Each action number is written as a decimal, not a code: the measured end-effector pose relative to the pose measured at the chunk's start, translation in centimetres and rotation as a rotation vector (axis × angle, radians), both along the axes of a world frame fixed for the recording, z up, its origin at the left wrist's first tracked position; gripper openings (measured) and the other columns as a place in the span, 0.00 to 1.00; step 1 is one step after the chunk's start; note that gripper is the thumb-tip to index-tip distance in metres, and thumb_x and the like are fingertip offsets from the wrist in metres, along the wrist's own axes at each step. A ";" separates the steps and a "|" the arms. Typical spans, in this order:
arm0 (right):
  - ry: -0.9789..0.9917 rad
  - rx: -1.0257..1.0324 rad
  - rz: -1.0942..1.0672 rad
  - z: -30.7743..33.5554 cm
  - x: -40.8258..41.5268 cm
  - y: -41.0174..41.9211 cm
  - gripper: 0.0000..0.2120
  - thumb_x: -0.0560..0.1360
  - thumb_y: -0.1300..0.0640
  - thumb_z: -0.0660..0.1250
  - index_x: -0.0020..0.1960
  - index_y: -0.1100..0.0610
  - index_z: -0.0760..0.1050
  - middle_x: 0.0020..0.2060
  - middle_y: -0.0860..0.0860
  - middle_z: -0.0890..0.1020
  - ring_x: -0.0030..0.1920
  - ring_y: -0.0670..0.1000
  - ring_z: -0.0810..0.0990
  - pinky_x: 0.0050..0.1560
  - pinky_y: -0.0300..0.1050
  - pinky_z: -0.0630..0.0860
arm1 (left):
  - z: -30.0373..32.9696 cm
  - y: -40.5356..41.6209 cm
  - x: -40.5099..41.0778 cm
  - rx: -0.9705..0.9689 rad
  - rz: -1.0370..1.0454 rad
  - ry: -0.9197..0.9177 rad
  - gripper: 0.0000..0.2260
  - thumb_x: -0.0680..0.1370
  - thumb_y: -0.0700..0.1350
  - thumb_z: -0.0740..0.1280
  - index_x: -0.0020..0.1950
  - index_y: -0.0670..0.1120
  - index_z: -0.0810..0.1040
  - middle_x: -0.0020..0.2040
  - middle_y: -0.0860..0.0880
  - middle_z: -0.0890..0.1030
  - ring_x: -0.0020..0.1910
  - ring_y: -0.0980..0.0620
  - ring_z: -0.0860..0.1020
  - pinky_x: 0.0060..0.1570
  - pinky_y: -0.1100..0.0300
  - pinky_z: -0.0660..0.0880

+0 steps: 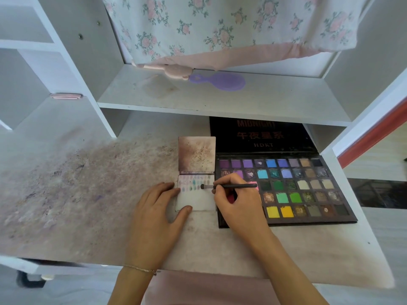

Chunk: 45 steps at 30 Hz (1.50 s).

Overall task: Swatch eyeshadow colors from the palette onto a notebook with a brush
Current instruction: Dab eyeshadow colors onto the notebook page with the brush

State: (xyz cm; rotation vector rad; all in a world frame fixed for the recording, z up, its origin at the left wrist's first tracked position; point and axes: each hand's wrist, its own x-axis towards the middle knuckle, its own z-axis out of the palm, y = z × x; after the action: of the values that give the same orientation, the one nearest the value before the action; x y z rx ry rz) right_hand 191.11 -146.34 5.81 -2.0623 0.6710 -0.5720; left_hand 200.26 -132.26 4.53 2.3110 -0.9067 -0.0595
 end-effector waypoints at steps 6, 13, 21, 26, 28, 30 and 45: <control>-0.006 0.006 0.011 0.0 0.0 -0.1 0.10 0.73 0.60 0.63 0.41 0.45 0.70 0.36 0.50 0.81 0.39 0.49 0.79 0.41 0.51 0.78 | 0.1 0.0 -0.1 0.001 0.004 -0.002 0.19 0.70 0.52 0.68 0.56 0.43 0.78 0.57 0.47 0.78 0.58 0.48 0.73 0.58 0.57 0.66; -0.259 0.062 -0.052 0.2 -0.6 -0.3 0.08 0.70 0.60 0.60 0.41 0.48 0.73 0.38 0.44 0.78 0.41 0.41 0.77 0.40 0.30 0.72 | -0.1 0.0 0.0 -0.008 0.006 -0.016 0.17 0.69 0.46 0.74 0.56 0.43 0.79 0.58 0.47 0.77 0.58 0.48 0.73 0.58 0.57 0.66; -0.369 0.051 -0.100 0.1 -2.5 -1.0 0.12 0.73 0.63 0.59 0.47 0.48 0.75 0.40 0.44 0.79 0.38 0.40 0.77 0.36 0.28 0.71 | -0.3 0.0 0.1 -0.022 0.010 -0.027 0.17 0.69 0.46 0.74 0.55 0.44 0.79 0.57 0.48 0.78 0.57 0.49 0.73 0.57 0.57 0.66; -0.334 0.029 -0.188 -0.1 -4.2 -2.4 0.15 0.74 0.68 0.62 0.44 0.47 0.72 0.34 0.48 0.75 0.31 0.47 0.71 0.29 0.34 0.70 | -0.3 -0.2 0.2 -0.053 0.030 0.001 0.14 0.71 0.47 0.71 0.55 0.46 0.79 0.56 0.51 0.77 0.55 0.58 0.69 0.57 0.62 0.64; -0.327 0.049 -0.232 0.0 -4.7 -2.8 0.16 0.74 0.69 0.61 0.43 0.46 0.71 0.33 0.49 0.75 0.32 0.50 0.72 0.29 0.37 0.71 | -0.2 -0.4 0.5 -0.066 0.044 0.019 0.13 0.72 0.47 0.70 0.55 0.46 0.79 0.55 0.51 0.78 0.53 0.60 0.67 0.56 0.63 0.63; -0.324 0.079 -0.264 0.0 -5.2 -3.2 0.16 0.74 0.68 0.61 0.43 0.46 0.71 0.33 0.49 0.76 0.33 0.49 0.74 0.30 0.39 0.73 | 0.2 -0.9 0.9 -0.092 0.055 0.036 0.13 0.72 0.47 0.69 0.56 0.45 0.78 0.55 0.50 0.78 0.53 0.59 0.68 0.55 0.63 0.63; -0.255 -0.024 -0.490 -0.2 -9.3 -7.8 0.15 0.75 0.65 0.60 0.44 0.44 0.71 0.38 0.43 0.77 0.39 0.34 0.77 0.31 0.28 0.74 | 0.3 -5.6 0.3 0.180 -0.069 -0.149 0.37 0.69 0.67 0.46 0.70 0.46 0.66 0.70 0.48 0.68 0.70 0.48 0.62 0.66 0.49 0.59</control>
State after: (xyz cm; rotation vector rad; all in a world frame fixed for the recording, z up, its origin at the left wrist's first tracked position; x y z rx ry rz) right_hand 181.84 -154.17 5.65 -1.8017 1.0246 -1.1033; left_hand 200.59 -137.87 4.85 2.4754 -1.0961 0.0029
